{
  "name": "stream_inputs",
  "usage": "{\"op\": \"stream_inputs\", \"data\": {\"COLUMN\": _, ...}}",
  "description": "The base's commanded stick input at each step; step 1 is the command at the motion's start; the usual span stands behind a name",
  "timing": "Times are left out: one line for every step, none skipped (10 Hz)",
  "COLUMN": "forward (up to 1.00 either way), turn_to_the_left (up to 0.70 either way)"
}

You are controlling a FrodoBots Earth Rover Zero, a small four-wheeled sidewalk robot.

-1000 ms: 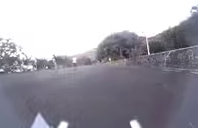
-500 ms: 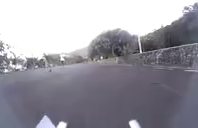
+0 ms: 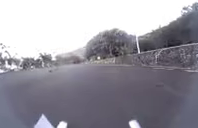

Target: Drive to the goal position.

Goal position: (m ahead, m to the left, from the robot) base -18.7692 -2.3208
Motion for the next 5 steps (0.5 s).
{"op": "stream_inputs", "data": {"forward": 0.7, "turn_to_the_left": 0.0}}
{"op": "stream_inputs", "data": {"forward": 0.7, "turn_to_the_left": 0.0}}
{"op": "stream_inputs", "data": {"forward": 0.7, "turn_to_the_left": 0.0}}
{"op": "stream_inputs", "data": {"forward": 0.7, "turn_to_the_left": 0.0}}
{"op": "stream_inputs", "data": {"forward": 0.7, "turn_to_the_left": 0.0}}
